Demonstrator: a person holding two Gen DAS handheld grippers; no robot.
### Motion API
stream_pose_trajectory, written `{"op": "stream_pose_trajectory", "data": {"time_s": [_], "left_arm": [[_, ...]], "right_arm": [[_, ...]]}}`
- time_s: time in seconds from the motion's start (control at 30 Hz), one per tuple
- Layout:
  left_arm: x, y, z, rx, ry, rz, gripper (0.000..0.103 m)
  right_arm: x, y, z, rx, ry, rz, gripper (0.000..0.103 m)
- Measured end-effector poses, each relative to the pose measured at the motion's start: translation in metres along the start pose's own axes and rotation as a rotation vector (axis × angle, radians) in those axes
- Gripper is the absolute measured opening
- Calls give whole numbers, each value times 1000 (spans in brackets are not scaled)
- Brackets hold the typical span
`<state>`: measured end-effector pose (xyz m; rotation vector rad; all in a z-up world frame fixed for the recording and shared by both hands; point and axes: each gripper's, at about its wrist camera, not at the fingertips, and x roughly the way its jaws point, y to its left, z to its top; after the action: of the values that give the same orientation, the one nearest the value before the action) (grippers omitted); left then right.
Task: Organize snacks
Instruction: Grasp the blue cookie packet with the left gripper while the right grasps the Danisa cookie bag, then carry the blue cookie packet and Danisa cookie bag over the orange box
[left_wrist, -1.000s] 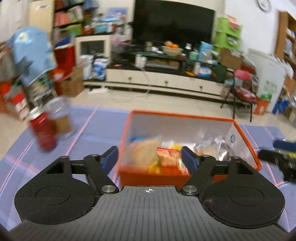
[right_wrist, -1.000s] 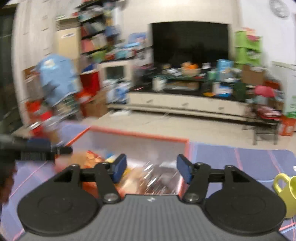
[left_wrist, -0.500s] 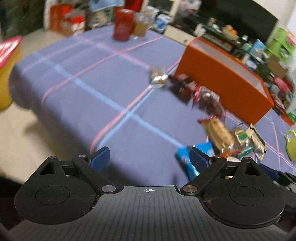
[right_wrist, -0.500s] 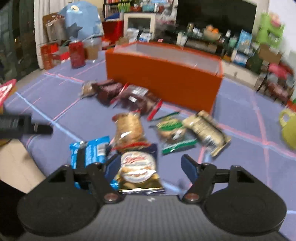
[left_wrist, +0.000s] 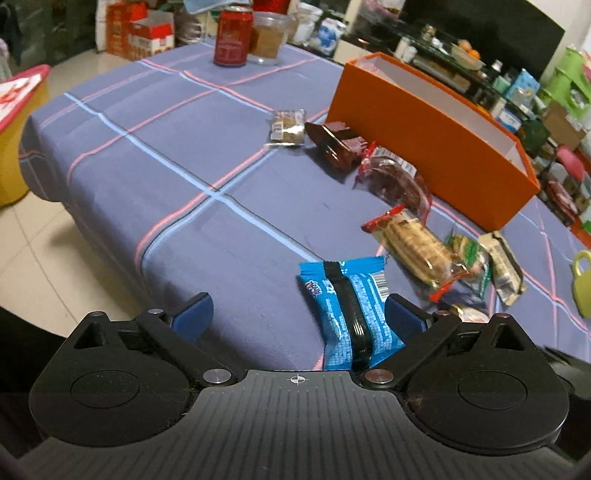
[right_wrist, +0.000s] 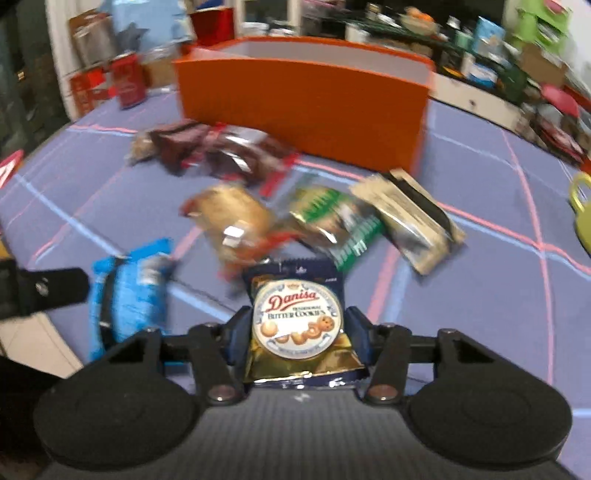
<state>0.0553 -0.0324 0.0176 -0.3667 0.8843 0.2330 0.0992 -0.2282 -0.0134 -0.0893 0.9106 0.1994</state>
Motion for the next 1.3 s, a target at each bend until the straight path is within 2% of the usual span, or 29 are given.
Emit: {"op": "stream_pose_trajectory", "data": {"time_s": [0.27, 0.33, 0.4, 0.43, 0.47, 0.5, 0.53, 0.6, 0.77, 0.9, 1.03, 1.1, 1.23, 1.3], "left_arm": [[21, -20, -16, 11, -30, 96, 103], [33, -21, -17, 3, -35, 64, 103], [40, -22, -16, 38, -48, 30, 102], [40, -22, -14, 57, -50, 4, 92], [38, -22, -12, 83, -56, -35, 66], [35, -23, -10, 125, -56, -88, 51], [33, -26, -7, 176, -46, -111, 43], [33, -23, -2, 208, -23, -127, 42], [36, -2, 6, 174, 12, -168, 42], [39, 9, 8, 226, 19, -226, 43], [42, 14, 13, 165, 65, -240, 48], [40, 10, 10, 174, 64, -229, 51], [37, 6, 4, 148, 60, -232, 80], [36, 2, -1, 173, 42, -209, 78]], "right_arm": [[-3, -10, -5, 17, -2, 9, 63], [-2, -7, -4, 10, -3, 15, 63], [-3, -7, -5, 9, -3, 17, 62], [-3, -8, -5, 10, -1, 19, 59], [-4, -8, -5, 12, -1, 17, 58], [-4, -9, -5, 12, -1, 17, 57], [-5, -9, -6, 11, 0, 18, 56], [-5, -10, -5, 13, 0, 19, 56], [-3, -7, -5, 18, -5, 8, 58], [-3, -7, -5, 21, -7, 5, 59], [-3, -6, -6, 22, -11, 5, 61], [-3, -5, -5, 21, -11, 5, 61], [-3, -3, -6, 17, -13, 8, 61], [-3, -4, -6, 18, -12, 8, 61]]}}
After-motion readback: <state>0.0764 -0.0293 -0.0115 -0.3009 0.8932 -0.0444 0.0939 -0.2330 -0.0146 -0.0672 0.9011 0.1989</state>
